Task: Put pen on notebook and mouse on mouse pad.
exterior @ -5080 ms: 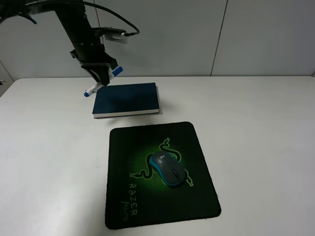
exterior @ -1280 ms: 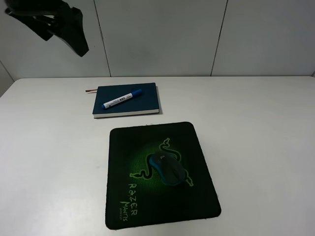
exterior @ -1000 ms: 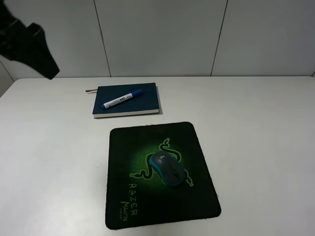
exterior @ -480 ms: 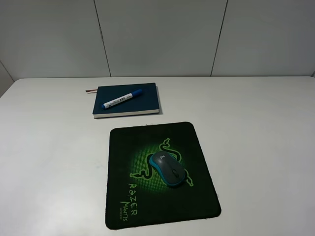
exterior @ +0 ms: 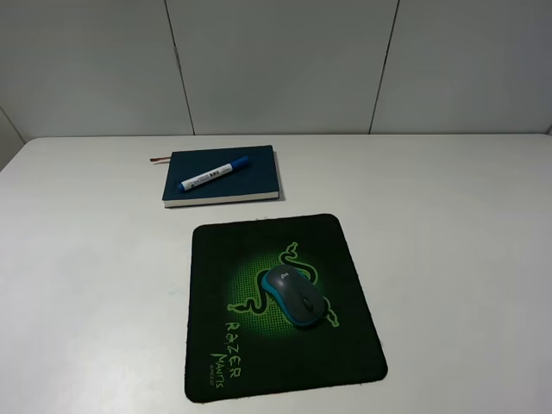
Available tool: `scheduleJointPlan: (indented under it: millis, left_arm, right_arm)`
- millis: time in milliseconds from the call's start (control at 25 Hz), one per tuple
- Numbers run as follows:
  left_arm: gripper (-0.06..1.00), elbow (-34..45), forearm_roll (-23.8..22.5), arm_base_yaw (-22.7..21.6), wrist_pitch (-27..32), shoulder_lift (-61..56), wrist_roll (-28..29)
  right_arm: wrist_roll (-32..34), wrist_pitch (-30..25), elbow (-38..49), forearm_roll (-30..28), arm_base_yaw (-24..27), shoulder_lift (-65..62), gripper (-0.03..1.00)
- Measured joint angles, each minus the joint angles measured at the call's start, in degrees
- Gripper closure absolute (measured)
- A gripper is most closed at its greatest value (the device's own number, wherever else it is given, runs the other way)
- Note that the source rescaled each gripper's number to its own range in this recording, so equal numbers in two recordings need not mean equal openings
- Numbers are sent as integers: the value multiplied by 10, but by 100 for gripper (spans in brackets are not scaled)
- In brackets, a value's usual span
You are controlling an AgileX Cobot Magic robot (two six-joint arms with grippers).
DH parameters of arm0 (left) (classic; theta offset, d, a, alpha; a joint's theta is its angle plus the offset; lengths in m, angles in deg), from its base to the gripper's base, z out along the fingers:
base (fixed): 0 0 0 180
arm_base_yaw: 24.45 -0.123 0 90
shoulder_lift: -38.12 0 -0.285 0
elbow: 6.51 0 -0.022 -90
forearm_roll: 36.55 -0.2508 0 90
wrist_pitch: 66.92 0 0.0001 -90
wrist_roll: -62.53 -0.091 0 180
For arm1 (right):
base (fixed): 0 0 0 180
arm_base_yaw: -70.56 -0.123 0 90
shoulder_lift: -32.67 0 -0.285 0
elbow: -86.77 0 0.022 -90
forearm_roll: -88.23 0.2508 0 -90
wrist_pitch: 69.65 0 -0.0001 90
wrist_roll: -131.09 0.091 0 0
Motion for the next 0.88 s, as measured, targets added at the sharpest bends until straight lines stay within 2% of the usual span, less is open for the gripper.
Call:
scheduleJointPlan:
  millis: [160,480,600,880]
  left_arm:
    - [-6,42,-1,-58,-33,-22,2]
    - [-6,56,1,-160,-35,-45,4]
    - [-6,56,1,-175,-37,-80,4]
    - [-6,56,-6,-176,-36,-117,4]
  right_arm:
    - [0,0,0,0,0,0,-3]
    - [0,0,0,0,0,0,-3]
    - [0,0,0,0,0,0,-3]
    - [0,0,0,1,0,0,-3]
